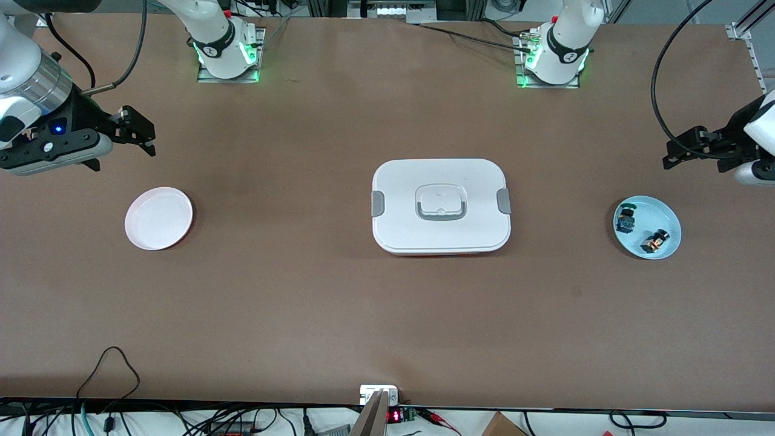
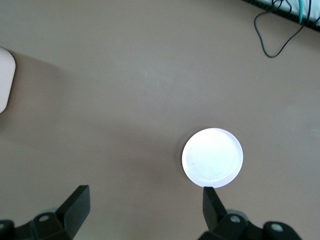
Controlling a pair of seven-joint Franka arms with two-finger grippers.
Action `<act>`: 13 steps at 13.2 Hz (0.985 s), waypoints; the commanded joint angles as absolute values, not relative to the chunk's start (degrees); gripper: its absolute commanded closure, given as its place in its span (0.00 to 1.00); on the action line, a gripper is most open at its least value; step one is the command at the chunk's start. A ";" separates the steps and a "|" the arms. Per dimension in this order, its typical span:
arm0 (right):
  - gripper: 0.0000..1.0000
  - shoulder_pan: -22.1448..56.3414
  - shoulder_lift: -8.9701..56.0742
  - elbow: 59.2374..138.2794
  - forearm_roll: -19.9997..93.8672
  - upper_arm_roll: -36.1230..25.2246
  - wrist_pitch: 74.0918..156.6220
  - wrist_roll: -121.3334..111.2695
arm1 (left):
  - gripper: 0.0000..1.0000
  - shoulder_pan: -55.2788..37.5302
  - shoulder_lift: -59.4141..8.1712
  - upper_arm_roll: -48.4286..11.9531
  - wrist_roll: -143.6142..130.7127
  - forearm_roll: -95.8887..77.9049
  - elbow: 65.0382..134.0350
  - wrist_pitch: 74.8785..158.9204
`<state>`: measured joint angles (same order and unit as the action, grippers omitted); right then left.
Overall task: Transfer orange switch to right arm and place
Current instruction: 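Move the left gripper toward the light-blue dish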
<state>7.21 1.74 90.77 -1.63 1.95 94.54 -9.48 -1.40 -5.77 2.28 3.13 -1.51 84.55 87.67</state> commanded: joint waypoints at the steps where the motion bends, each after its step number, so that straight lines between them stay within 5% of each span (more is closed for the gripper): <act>1: 0.00 7.64 0.71 90.53 -1.50 2.28 89.51 -6.61 | 0.00 -1.14 -6.15 2.02 3.96 -1.14 83.50 86.92; 13: 0.00 7.21 0.97 90.44 -0.26 2.20 91.93 -3.08 | 0.00 -1.05 -6.85 2.37 4.04 -0.18 83.76 84.73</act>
<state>7.52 1.04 90.70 -0.92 2.14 91.60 -3.56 -1.40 -6.28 2.25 3.13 -1.35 84.55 85.75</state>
